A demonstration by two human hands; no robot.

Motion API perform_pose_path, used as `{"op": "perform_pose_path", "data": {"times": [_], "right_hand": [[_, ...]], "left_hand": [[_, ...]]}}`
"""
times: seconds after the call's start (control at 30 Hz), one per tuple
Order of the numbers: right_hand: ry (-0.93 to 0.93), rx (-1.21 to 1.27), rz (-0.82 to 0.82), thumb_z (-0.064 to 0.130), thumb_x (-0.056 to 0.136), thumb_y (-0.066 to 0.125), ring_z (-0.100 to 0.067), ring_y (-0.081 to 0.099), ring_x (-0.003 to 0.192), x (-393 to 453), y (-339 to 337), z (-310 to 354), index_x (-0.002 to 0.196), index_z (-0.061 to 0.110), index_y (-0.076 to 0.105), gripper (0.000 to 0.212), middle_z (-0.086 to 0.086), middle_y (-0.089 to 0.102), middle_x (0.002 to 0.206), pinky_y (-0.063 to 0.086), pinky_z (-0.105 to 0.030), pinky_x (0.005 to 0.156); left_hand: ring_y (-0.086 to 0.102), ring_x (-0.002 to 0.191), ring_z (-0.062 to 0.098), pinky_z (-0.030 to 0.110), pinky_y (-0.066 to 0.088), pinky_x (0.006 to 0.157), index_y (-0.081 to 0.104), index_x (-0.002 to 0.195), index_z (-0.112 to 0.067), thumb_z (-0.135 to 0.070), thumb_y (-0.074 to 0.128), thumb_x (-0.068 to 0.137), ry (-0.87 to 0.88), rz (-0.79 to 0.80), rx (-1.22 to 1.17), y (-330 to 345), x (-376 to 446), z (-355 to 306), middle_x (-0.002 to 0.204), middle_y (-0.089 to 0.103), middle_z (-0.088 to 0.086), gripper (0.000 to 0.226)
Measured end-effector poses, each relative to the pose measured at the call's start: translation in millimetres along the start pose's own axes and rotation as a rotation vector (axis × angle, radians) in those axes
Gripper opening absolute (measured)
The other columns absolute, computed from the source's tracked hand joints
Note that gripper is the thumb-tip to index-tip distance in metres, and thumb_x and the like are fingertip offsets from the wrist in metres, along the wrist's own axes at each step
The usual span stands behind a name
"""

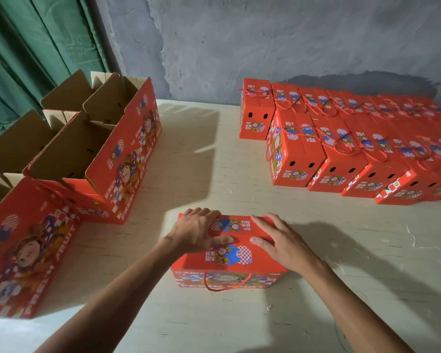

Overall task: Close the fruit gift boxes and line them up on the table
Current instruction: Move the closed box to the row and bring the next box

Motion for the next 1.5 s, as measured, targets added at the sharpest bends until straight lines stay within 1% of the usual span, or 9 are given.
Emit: {"op": "perform_pose_path", "data": {"times": [0.13, 0.27, 0.5, 0.63, 0.77, 1.0, 1.13, 1.33, 1.5], "right_hand": [[0.019, 0.043, 0.004, 0.074, 0.096, 0.036, -0.018, 0.037, 0.143, -1, 2, -1, 0.159, 0.046, 0.022, 0.069, 0.006, 0.023, 0.159, 0.05, -0.04, 0.106], [0.017, 0.049, -0.006, 0.072, 0.097, 0.036, -0.019, 0.037, 0.143, -3, 4, 0, 0.159, 0.046, 0.021, 0.069, 0.004, 0.022, 0.16, 0.05, -0.041, 0.107], [-0.008, 0.049, -0.031, 0.071, 0.097, 0.039, -0.016, 0.038, 0.14, -2, 0, 2, 0.158, 0.044, 0.028, 0.068, 0.006, 0.028, 0.156, 0.048, -0.035, 0.107], [-0.003, 0.049, -0.001, 0.074, 0.095, 0.039, -0.013, 0.04, 0.135, -1, -1, 0, 0.157, 0.046, 0.027, 0.069, 0.009, 0.03, 0.152, 0.05, -0.036, 0.104], [-0.026, 0.038, 0.027, 0.075, 0.091, 0.046, -0.012, 0.051, 0.123, 5, -10, -1, 0.154, 0.047, 0.035, 0.07, 0.013, 0.04, 0.14, 0.052, -0.032, 0.097], [-0.031, -0.038, 0.076, 0.078, 0.09, 0.035, -0.017, 0.049, 0.125, 4, -8, 0, 0.157, 0.047, 0.027, 0.075, 0.006, 0.037, 0.142, 0.054, -0.039, 0.097], [-0.051, -0.05, 0.056, 0.077, 0.092, 0.034, -0.018, 0.051, 0.125, 3, -8, 1, 0.158, 0.046, 0.027, 0.073, 0.006, 0.038, 0.143, 0.053, -0.04, 0.098], [-0.034, -0.021, 0.043, 0.078, 0.092, 0.035, -0.016, 0.051, 0.126, 3, -7, -1, 0.158, 0.047, 0.027, 0.073, 0.008, 0.038, 0.144, 0.052, -0.035, 0.098], [-0.05, -0.05, 0.033, 0.078, 0.092, 0.032, -0.018, 0.054, 0.122, 3, -6, 1, 0.157, 0.048, 0.028, 0.072, 0.008, 0.038, 0.14, 0.053, -0.036, 0.095]], "left_hand": [[0.057, 0.119, 0.021, 0.042, 0.041, 0.107, 0.045, 0.145, -0.024, -0.103, 0.026, 0.069, 0.018, -0.012, 0.019, 2, 1, 1, 0.136, 0.058, -0.001, 0.111], [0.056, 0.116, 0.021, 0.04, 0.041, 0.105, 0.045, 0.142, -0.021, -0.097, 0.03, 0.077, 0.056, -0.025, 0.068, 3, 1, -4, 0.131, 0.057, 0.0, 0.101], [0.056, 0.11, 0.02, 0.036, 0.042, 0.1, 0.047, 0.137, -0.014, -0.088, 0.02, 0.086, 0.16, -0.039, 0.267, 1, 1, -14, 0.126, 0.058, 0.001, 0.094], [0.055, 0.12, 0.02, 0.039, 0.043, 0.103, 0.036, 0.151, -0.019, -0.085, 0.025, 0.09, 0.195, -0.026, 0.173, 3, 0, -16, 0.14, 0.055, -0.001, 0.091], [0.054, 0.124, 0.02, 0.04, 0.042, 0.106, 0.03, 0.156, -0.02, -0.086, 0.023, 0.089, 0.2, -0.001, 0.168, 6, 2, -15, 0.145, 0.052, -0.002, 0.094], [0.044, 0.139, 0.017, 0.034, 0.034, 0.115, 0.027, 0.16, -0.02, -0.08, 0.03, 0.095, 0.283, -0.025, 0.129, 1, -6, -8, 0.158, 0.042, -0.002, 0.089], [0.036, 0.144, 0.013, 0.032, 0.026, 0.119, 0.02, 0.162, -0.032, -0.077, 0.031, 0.098, 0.29, -0.022, 0.095, -8, -25, 19, 0.16, 0.037, -0.006, 0.08], [0.043, 0.131, 0.018, 0.04, 0.042, 0.112, 0.016, 0.161, -0.045, -0.069, 0.035, 0.101, 0.277, -0.009, 0.023, -9, -32, 33, 0.146, 0.043, 0.001, 0.067], [0.038, 0.13, 0.021, 0.044, 0.034, 0.116, 0.001, 0.151, -0.068, -0.075, 0.013, 0.099, 0.26, 0.08, 0.071, -4, -30, 29, 0.142, 0.035, 0.004, 0.054]]}}
Point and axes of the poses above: each hand's wrist, its own x-axis towards the middle knuckle, its own y-axis out of the palm, z = x × y, the point moved 8 cm from there along x, towards the middle knuckle
